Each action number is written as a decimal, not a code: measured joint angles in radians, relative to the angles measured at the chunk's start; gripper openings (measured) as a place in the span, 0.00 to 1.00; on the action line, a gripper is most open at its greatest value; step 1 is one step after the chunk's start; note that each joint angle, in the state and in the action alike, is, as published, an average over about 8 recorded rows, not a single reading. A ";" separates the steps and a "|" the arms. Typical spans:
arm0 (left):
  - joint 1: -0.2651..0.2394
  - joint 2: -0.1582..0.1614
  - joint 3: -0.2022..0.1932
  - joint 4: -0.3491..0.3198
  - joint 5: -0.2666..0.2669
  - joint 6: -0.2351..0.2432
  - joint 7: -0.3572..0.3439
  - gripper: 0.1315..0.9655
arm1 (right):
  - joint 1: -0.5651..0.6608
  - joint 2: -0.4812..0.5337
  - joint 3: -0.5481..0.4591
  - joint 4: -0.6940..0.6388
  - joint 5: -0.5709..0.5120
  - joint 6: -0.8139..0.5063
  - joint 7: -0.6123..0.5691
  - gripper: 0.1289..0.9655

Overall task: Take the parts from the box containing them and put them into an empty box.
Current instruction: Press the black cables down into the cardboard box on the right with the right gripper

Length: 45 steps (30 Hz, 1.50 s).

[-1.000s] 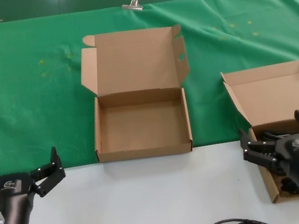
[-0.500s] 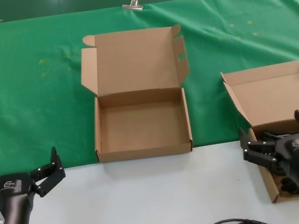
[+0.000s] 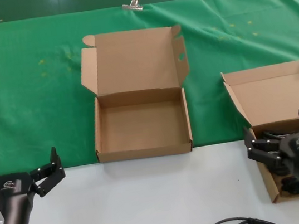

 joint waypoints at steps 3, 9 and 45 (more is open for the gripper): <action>0.000 0.000 0.000 0.000 0.000 0.000 0.000 1.00 | 0.000 0.020 -0.009 0.005 0.007 0.010 0.003 1.00; 0.000 0.000 0.000 0.000 0.000 0.000 0.000 1.00 | 0.003 0.103 -0.068 0.028 0.061 0.067 -0.002 1.00; 0.000 0.000 0.000 0.000 0.000 0.000 0.000 1.00 | 0.196 0.574 -0.499 0.085 0.587 0.436 -0.515 1.00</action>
